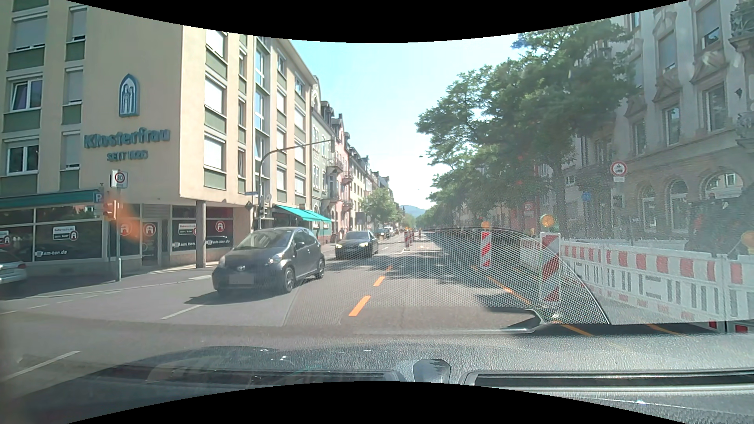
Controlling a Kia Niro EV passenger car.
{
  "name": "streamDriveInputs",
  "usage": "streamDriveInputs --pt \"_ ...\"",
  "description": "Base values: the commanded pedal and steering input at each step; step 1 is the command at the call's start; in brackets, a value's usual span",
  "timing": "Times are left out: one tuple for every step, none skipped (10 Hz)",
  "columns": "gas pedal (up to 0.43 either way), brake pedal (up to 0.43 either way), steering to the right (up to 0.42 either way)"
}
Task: Follow the waypoints while adhering to traffic rules and regulations
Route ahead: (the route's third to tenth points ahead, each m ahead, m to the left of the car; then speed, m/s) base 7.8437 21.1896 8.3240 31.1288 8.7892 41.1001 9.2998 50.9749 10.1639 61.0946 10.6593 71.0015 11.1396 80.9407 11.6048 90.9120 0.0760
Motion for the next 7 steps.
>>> streamDriveInputs --pt "0.000 0.000 0.004" --pt "0.000 0.000 0.004" --pt "0.000 0.000 0.004" --pt "0.000 0.000 0.004" --pt "0.000 0.000 0.004" --pt "0.000 0.000 0.004" --pt "0.000 0.000 0.004"
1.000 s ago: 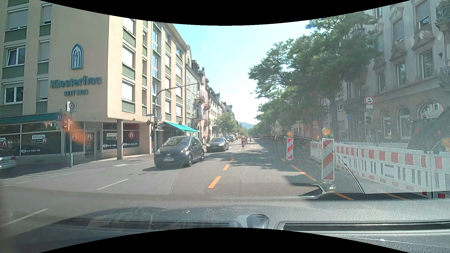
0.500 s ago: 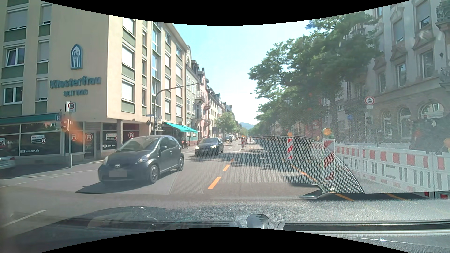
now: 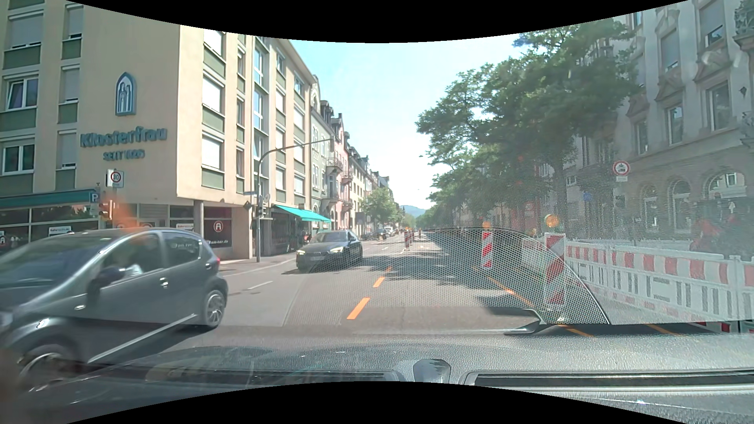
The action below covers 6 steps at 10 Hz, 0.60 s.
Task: Follow the waypoints while adhering to traffic rules and regulations
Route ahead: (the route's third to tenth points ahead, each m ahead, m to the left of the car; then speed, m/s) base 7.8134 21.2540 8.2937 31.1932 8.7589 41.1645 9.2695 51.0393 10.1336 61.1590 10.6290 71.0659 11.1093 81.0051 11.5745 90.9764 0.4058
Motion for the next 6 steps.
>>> streamDriveInputs --pt "0.000 0.000 0.004" --pt "0.000 0.000 0.004" --pt "0.000 0.000 0.004" --pt "0.000 0.000 0.004" --pt "0.000 0.000 0.004" --pt "0.059 0.000 0.004"
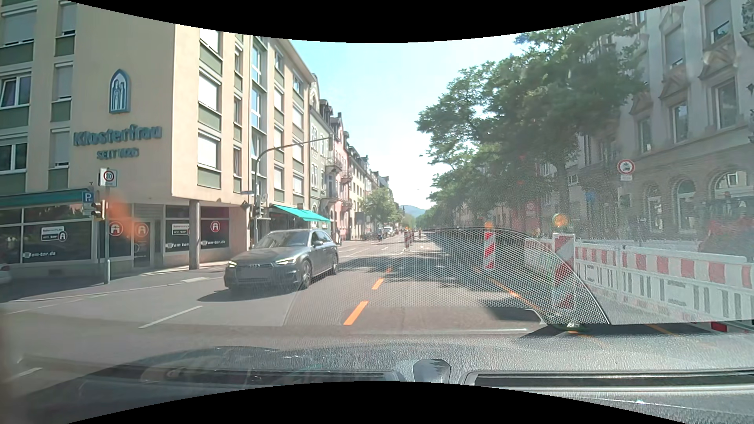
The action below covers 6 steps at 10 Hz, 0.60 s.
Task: Follow the waypoints while adhering to traffic rules and regulations
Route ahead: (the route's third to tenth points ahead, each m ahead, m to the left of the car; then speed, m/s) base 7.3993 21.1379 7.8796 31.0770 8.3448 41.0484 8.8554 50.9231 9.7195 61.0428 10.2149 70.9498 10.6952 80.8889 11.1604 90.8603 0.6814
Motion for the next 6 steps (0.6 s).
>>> streamDriveInputs --pt "0.138 0.000 0.003" --pt "0.189 0.000 0.002" --pt "0.240 0.000 -0.005" --pt "0.280 0.000 -0.023" --pt "0.319 0.000 -0.057" --pt "0.331 0.000 -0.103"
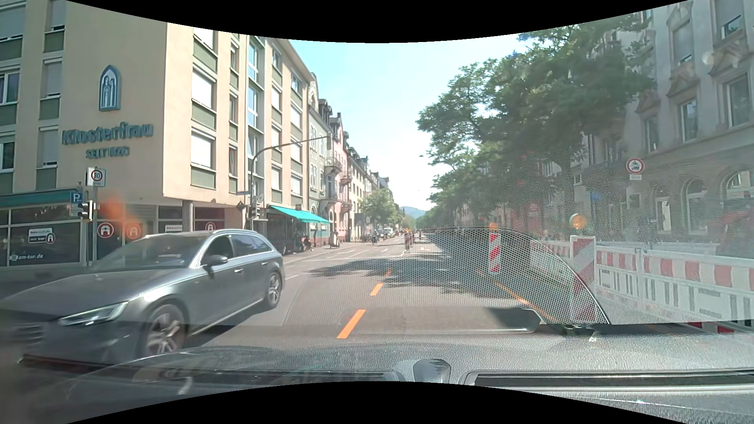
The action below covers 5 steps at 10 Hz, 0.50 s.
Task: Follow the waypoints while adhering to traffic rules and regulations
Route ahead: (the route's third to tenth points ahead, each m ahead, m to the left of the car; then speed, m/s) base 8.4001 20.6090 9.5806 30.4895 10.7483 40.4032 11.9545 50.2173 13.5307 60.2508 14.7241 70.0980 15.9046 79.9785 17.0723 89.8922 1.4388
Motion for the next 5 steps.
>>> streamDriveInputs --pt "0.350 0.000 -0.167" --pt "0.350 0.000 -0.246" --pt "0.350 0.000 -0.303" --pt "0.339 0.000 -0.374" --pt "0.319 0.000 -0.436"
